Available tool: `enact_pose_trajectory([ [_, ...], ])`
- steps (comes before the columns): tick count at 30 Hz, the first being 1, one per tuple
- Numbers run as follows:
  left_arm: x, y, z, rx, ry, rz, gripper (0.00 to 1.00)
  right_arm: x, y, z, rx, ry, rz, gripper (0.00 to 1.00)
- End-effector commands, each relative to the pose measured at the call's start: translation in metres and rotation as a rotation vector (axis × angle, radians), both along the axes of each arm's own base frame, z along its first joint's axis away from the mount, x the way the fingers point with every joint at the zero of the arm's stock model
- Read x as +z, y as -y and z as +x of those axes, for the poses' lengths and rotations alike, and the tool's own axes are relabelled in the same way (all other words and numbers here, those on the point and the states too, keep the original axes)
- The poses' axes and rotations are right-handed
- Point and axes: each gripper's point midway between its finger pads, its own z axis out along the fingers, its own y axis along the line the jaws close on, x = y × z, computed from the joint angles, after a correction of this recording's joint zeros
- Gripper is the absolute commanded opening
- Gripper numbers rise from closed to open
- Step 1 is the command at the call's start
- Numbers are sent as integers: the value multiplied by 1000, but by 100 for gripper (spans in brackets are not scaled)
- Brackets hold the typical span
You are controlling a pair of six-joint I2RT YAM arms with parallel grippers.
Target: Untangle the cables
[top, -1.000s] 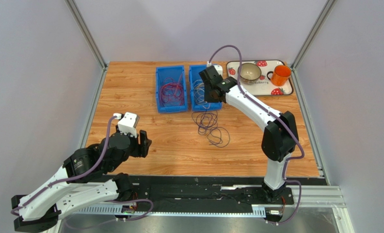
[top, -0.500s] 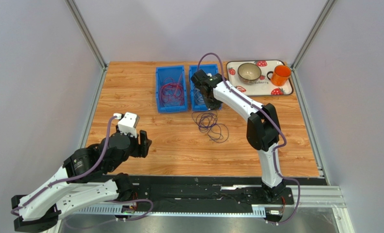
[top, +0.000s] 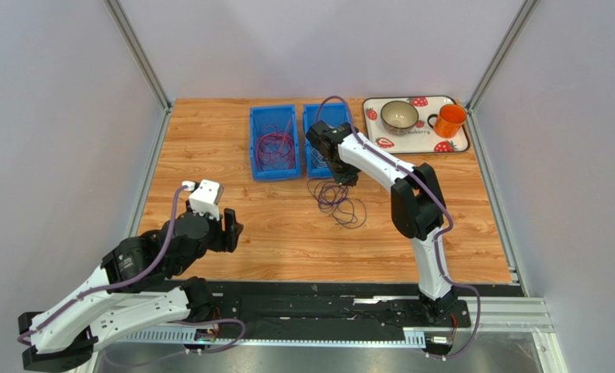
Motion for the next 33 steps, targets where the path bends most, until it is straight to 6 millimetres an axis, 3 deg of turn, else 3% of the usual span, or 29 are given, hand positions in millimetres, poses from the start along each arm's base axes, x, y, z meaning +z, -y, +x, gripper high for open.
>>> enact_pose_trajectory([
  [1, 5, 4, 1, -18, 14, -4, 69, 44, 7, 11, 12, 84, -5, 0],
  [7, 4, 4, 1, -19, 13, -5, 69, 78, -5, 31, 6, 166, 87, 0],
  [8, 4, 4, 1, -19, 13, -5, 69, 92, -10, 39, 1, 211, 109, 0],
  [10, 5, 4, 1, -20, 14, -8, 68, 95, -16, 50, -4, 237, 127, 0],
  [11, 4, 4, 1, -19, 13, -5, 69, 105, -21, 60, -11, 281, 157, 0],
  [19, 5, 3, 1, -18, 15, -5, 69, 119, -50, 120, -35, 465, 348, 0],
  [22, 5, 4, 1, -16, 15, -4, 69, 118, -53, 143, -59, 526, 381, 0],
  [25, 4, 3, 1, -14, 14, -3, 69, 104, -53, 162, -78, 550, 398, 0],
  [30, 5, 3, 2, -11, 15, -4, 69, 71, -56, 170, -84, 496, 409, 0],
  [33, 4, 3, 2, -8, 15, -2, 69, 63, -58, 165, -78, 465, 421, 17],
])
